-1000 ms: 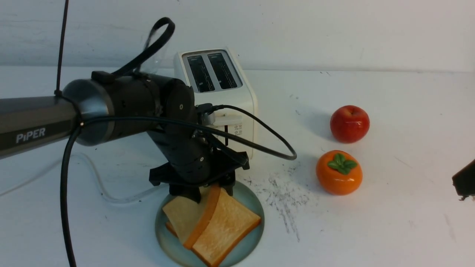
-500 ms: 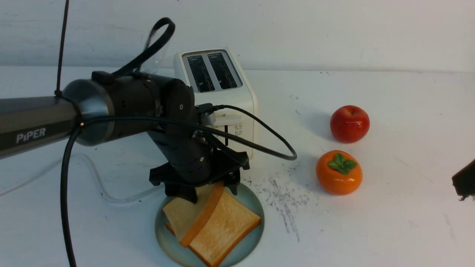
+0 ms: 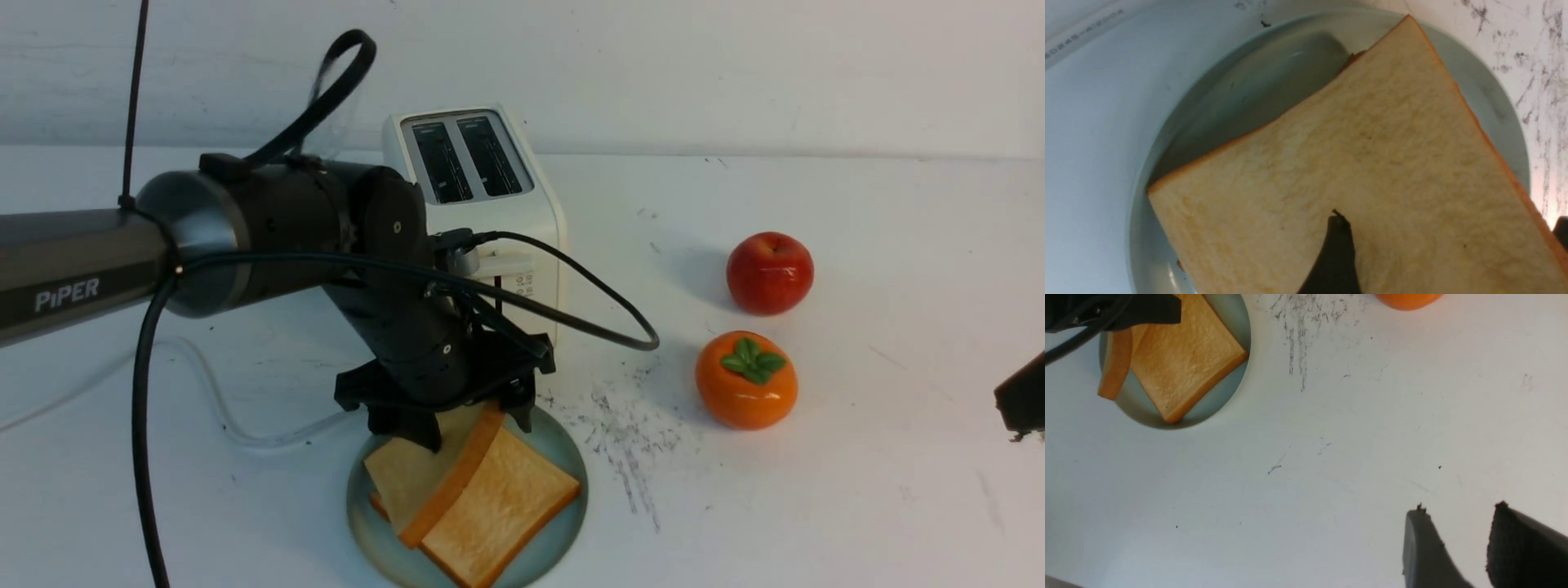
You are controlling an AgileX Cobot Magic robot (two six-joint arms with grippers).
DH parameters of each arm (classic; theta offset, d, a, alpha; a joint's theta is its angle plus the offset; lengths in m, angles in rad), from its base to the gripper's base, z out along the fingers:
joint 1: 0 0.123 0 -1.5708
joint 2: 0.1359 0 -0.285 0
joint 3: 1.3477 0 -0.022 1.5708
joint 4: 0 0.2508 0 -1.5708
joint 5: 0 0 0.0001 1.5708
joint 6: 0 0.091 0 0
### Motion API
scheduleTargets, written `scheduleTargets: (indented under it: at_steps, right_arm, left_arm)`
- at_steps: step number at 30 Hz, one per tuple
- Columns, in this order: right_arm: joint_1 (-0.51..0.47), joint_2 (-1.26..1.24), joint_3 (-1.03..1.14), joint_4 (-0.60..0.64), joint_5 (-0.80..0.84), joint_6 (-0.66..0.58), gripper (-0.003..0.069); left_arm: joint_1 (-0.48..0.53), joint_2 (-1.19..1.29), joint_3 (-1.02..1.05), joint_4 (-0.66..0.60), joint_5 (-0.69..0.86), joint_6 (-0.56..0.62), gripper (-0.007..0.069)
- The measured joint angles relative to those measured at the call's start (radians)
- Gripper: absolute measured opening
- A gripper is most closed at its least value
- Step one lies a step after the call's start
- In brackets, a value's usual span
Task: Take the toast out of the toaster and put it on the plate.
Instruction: Use the left arm to put a slice of bread into the empty plate
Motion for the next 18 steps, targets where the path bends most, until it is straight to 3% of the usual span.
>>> scheduleTargets:
  at_steps: [18]
  right_arm:
    - [0.000, 0.000, 0.000, 0.000, 0.000, 0.000, 0.0239]
  left_arm:
    - [0.000, 0.009, -0.018, -0.061, 0.013, 0.041, 0.0607]
